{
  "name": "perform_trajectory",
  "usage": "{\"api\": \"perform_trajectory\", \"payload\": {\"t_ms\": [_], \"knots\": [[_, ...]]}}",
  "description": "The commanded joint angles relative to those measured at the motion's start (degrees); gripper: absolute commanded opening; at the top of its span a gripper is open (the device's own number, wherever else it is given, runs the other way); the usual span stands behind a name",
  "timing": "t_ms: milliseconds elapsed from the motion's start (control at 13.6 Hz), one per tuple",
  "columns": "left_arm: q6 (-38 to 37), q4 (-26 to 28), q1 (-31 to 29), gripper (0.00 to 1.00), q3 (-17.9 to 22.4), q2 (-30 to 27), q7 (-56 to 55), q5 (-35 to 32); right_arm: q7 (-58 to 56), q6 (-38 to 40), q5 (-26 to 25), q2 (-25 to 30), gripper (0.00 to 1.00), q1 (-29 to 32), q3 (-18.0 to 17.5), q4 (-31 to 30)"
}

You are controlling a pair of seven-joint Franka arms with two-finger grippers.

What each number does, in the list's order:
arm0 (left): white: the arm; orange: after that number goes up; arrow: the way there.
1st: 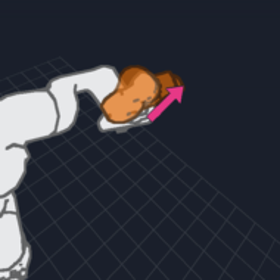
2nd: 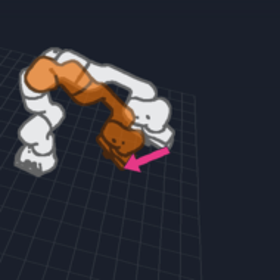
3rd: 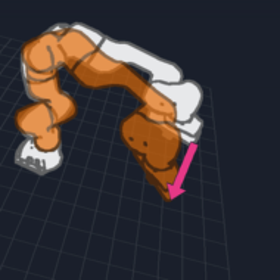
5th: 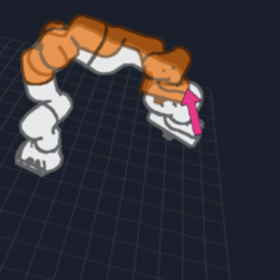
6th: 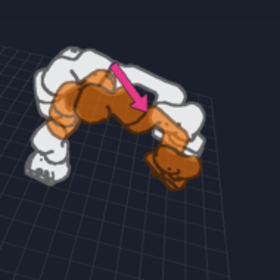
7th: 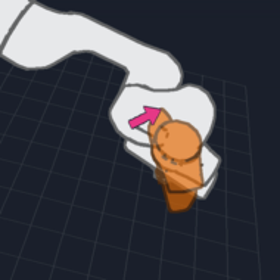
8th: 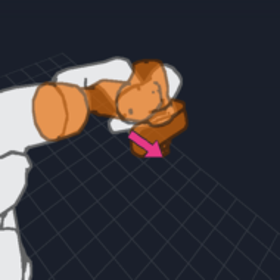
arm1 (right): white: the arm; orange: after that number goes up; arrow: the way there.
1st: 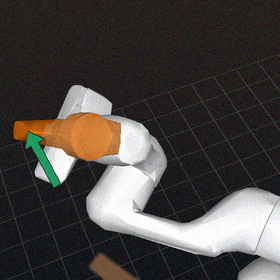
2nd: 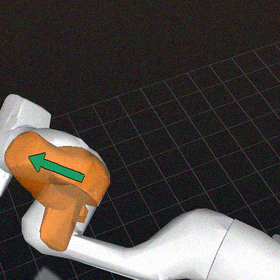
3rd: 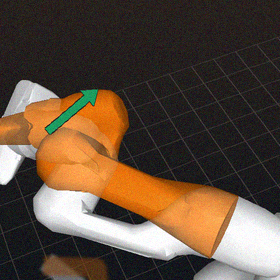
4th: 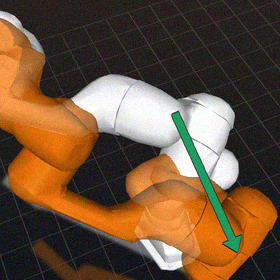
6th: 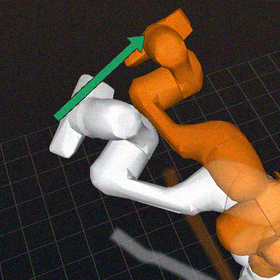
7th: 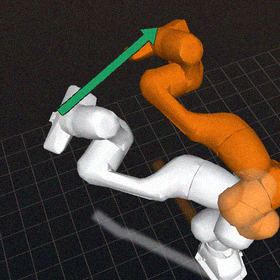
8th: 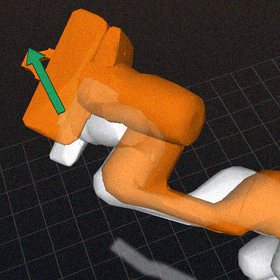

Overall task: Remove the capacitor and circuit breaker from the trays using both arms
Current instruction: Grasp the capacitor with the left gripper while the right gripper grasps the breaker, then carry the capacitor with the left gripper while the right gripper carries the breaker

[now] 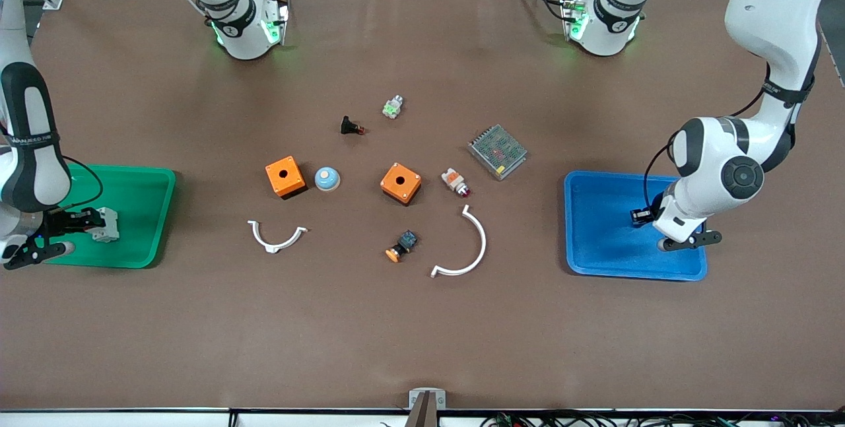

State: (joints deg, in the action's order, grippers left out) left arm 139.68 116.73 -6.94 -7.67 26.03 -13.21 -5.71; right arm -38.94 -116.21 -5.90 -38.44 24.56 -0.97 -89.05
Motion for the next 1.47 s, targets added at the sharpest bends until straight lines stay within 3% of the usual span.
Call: {"api": "perform_trajectory", "payload": {"t_ms": [0, 368, 735, 882, 1103, 1250, 1397], "knots": [[-0.2, 0.8, 0.3, 0.02, -3.2, -4.7, -4.4, 0.2, 1.7, 8.9, 0.9, 6.4, 0.18, -2.3, -0.5, 1.6], [-1.4, -3.5, 0.9, 0.00, -12.7, -5.8, -15.9, 0.2, 22.9, 23.3, 0.8, 18.1, 0.17, -13.7, -0.5, 2.0], [-1.4, -13.8, 11.6, 0.00, -13.5, 1.5, -33.2, -0.1, 49.3, 26.0, 7.3, 21.7, 0.17, -31.3, -0.7, 1.9], [-1.4, -20.5, 16.6, 0.00, -13.3, 6.5, -40.9, -0.3, 58.9, 23.9, 12.5, 21.0, 0.17, -37.6, -0.6, 1.4], [-1.4, -29.6, 22.8, 0.00, -12.6, 14.1, -49.3, -0.3, 68.0, 18.2, 13.5, 19.0, 0.17, -44.1, -0.6, -0.9], [-1.4, -34.1, 28.7, 0.00, -8.5, 17.5, -53.7, -0.3, 70.4, 14.5, 13.5, 17.3, 0.17, -46.3, -0.6, -2.6], [-1.4, -37.0, 35.7, 0.00, -2.0, 20.5, -56.6, 0.2, 72.4, 10.1, 13.6, 16.4, 0.17, -48.7, -0.6, -5.1]]}}
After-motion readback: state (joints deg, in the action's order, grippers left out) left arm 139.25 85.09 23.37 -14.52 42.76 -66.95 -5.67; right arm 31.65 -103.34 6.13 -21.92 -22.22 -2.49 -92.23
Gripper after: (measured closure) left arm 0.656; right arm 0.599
